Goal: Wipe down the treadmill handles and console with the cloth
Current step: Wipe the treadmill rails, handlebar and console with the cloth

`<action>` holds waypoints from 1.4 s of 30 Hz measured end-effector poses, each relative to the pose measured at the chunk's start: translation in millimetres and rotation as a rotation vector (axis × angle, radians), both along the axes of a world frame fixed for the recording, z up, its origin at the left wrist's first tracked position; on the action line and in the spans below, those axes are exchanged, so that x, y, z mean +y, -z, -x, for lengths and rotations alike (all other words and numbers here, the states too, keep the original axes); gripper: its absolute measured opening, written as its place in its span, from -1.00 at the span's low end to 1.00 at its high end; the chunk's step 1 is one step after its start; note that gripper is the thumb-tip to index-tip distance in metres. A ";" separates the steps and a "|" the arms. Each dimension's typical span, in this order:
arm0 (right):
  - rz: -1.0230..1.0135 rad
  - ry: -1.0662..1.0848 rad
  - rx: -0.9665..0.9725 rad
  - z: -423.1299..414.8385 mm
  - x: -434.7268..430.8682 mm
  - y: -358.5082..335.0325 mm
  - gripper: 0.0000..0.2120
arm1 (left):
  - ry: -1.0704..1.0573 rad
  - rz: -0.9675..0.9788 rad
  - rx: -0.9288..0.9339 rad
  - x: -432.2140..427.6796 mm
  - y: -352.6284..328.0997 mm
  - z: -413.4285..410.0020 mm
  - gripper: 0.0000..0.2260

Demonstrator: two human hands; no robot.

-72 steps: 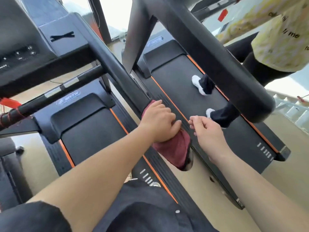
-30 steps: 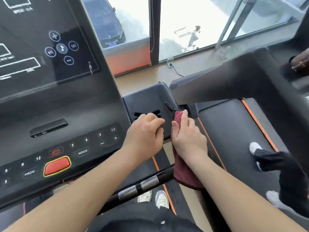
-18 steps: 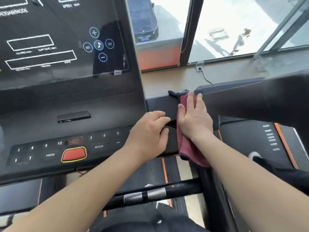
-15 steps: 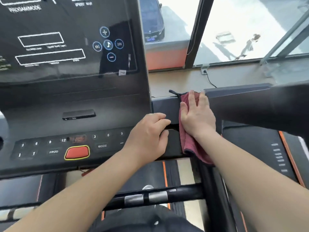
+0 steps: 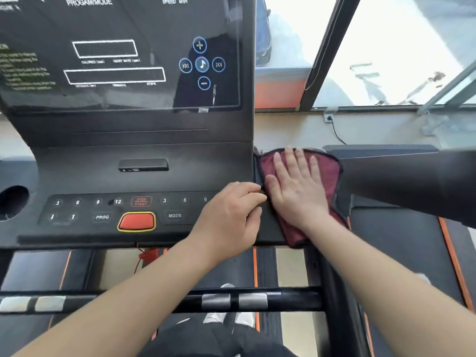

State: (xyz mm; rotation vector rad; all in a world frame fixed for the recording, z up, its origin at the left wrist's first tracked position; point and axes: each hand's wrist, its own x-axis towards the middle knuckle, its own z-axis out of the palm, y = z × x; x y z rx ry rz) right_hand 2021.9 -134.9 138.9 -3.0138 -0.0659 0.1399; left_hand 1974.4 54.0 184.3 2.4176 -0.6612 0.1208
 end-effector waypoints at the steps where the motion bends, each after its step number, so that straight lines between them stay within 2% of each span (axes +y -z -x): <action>1: -0.032 -0.028 0.003 13.6 10.5 0.6 -0.36 | 0.006 0.011 -0.006 2.3 1.4 -0.3 -0.79; 5: -0.062 -0.066 0.008 31.3 27.4 6.5 -0.40 | -0.005 0.025 -0.006 12.3 3.7 -1.6 -0.80; 13: -0.033 -0.013 0.011 -39.2 19.8 5.6 -0.44 | -0.040 0.021 -0.004 22.6 4.8 4.5 -0.81; 16: -0.040 -0.009 -0.001 -41.2 16.2 6.9 -0.45 | -0.018 0.039 0.018 23.7 5.6 17.7 -0.82; 19: -0.082 0.014 -0.052 -16.0 4.5 3.8 -0.45 | 0.024 0.059 0.062 24.7 9.6 29.8 -0.81; 24: 0.053 0.092 0.009 47.2 -23.8 2.9 -0.36 | 0.085 0.093 0.097 7.0 9.7 42.1 -0.81; 26: 0.003 0.131 0.016 73.5 -31.7 1.8 -0.36 | 0.122 0.091 0.108 -3.2 8.6 47.9 -0.81; 30: -0.221 0.324 0.070 137.0 -41.0 0.4 -0.38 | 0.186 0.101 0.117 -21.6 13.6 61.8 -0.81; 35: -0.210 0.424 0.074 214.7 -33.7 4.7 -0.36 | 0.236 0.096 0.148 -29.7 20.9 81.3 -0.81; 39: -0.239 0.429 0.054 214.4 -37.6 7.2 -0.37 | 0.228 0.060 0.180 -27.8 21.5 88.0 -0.80; 42: -0.370 0.458 0.075 191.8 -46.9 7.9 -0.37 | 0.206 0.051 0.190 -26.9 20.9 91.2 -0.80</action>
